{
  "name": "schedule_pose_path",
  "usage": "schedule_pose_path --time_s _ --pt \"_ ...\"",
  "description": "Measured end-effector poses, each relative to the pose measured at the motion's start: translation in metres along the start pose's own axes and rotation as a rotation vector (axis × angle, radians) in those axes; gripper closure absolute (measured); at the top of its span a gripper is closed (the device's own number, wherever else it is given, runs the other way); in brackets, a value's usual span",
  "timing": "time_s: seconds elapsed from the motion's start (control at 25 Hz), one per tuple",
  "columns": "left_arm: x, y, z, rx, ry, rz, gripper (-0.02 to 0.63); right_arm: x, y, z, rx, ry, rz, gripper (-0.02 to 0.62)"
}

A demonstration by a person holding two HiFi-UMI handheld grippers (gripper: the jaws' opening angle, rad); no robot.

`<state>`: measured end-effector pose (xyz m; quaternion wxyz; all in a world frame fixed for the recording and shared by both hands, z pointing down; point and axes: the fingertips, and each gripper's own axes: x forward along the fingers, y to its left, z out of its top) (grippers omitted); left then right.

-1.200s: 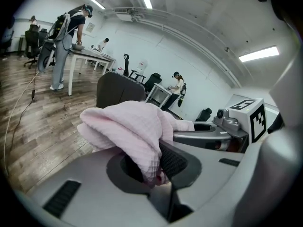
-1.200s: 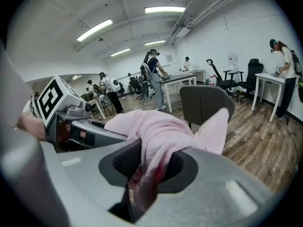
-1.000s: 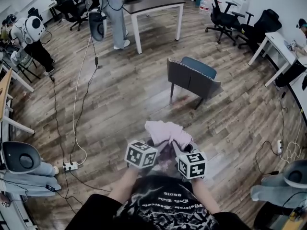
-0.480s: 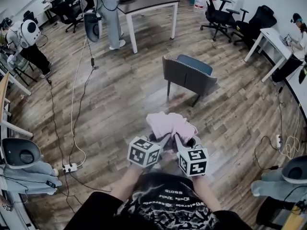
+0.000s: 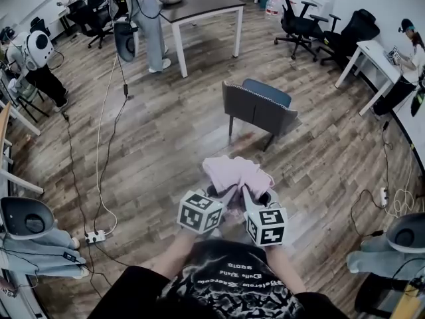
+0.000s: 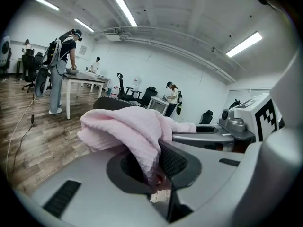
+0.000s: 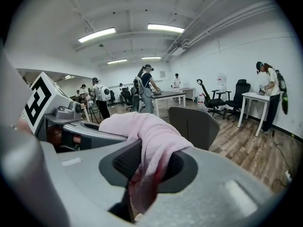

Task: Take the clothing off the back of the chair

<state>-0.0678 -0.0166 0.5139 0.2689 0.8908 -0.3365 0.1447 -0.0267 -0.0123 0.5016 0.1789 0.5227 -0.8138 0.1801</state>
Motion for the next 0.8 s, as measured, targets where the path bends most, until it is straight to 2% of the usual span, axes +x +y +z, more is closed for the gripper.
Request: schedule_pose_path --time_s 0.8 --pt "-0.001 0.016 0.001 -0.011 -0.017 0.025 0.541 0.01 0.001 0.002 0.033 -0.019 -0.04 0.509"
